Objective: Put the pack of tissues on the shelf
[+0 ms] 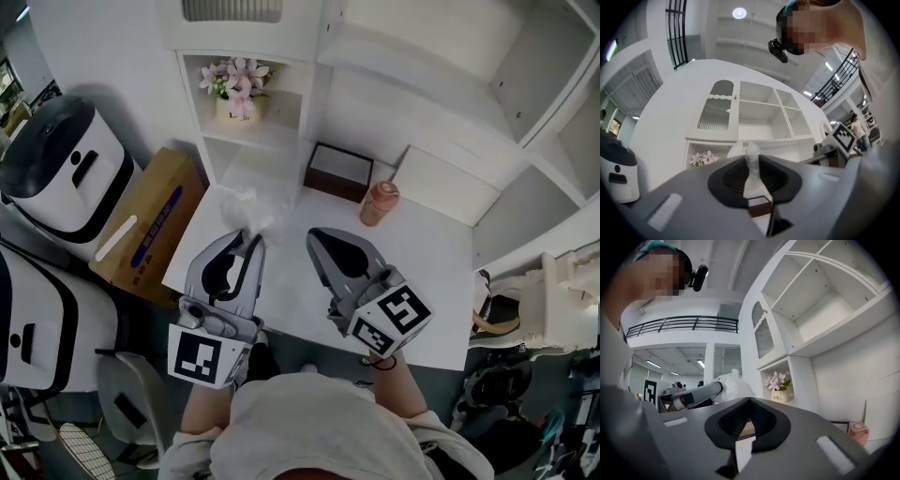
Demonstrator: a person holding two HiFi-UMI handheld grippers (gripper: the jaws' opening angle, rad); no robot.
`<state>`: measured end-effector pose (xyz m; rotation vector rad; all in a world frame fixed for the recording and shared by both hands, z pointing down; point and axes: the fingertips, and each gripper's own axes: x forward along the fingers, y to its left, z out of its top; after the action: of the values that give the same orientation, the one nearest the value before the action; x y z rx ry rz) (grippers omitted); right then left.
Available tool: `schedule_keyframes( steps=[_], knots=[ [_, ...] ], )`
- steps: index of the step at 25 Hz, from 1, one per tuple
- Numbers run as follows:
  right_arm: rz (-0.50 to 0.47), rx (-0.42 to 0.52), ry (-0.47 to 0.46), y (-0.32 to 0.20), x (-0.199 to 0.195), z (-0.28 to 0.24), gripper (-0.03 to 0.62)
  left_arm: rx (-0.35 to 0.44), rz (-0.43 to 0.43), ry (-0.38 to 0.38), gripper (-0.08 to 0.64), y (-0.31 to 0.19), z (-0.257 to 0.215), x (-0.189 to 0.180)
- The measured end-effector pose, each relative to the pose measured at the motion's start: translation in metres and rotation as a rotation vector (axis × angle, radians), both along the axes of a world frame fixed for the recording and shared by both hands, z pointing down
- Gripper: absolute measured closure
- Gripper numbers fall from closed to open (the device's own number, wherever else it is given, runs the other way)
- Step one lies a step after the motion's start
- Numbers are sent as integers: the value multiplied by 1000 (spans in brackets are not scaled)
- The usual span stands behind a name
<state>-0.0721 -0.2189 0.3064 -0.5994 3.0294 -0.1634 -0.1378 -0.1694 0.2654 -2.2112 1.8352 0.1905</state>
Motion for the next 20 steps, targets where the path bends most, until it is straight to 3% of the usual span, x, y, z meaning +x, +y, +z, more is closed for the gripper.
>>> schedule_keyframes(
  steps=[20],
  knots=[
    [164,-25,35,-66,-46,10,592,-25,166,9,508,-84,11,-54]
  ],
)
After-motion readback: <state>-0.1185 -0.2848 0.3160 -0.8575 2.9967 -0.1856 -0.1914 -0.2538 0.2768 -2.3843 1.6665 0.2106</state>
